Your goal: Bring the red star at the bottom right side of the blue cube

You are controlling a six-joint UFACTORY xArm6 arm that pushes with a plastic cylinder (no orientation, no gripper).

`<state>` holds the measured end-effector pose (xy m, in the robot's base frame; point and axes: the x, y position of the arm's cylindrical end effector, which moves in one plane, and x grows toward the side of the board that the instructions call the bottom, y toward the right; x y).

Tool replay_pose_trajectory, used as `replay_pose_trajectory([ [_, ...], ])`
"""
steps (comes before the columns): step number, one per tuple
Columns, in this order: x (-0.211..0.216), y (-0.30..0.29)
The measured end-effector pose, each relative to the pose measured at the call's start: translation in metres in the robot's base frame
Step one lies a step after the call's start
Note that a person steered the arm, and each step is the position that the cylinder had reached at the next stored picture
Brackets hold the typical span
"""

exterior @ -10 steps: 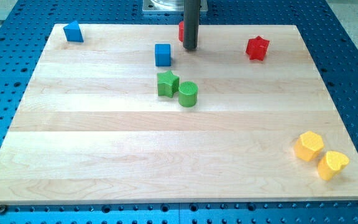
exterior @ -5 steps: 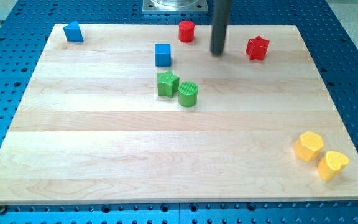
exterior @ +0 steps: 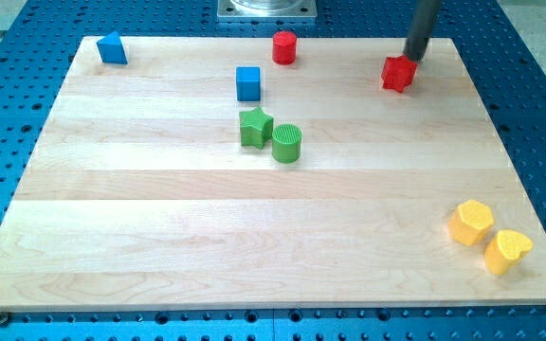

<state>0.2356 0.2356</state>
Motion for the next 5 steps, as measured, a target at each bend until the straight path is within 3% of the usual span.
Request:
replay_pose_trajectory([
  [1, 0.065, -0.039],
  [2, 0.116, -0.138],
  [4, 0.159, -0.271],
  [5, 0.128, -0.323],
])
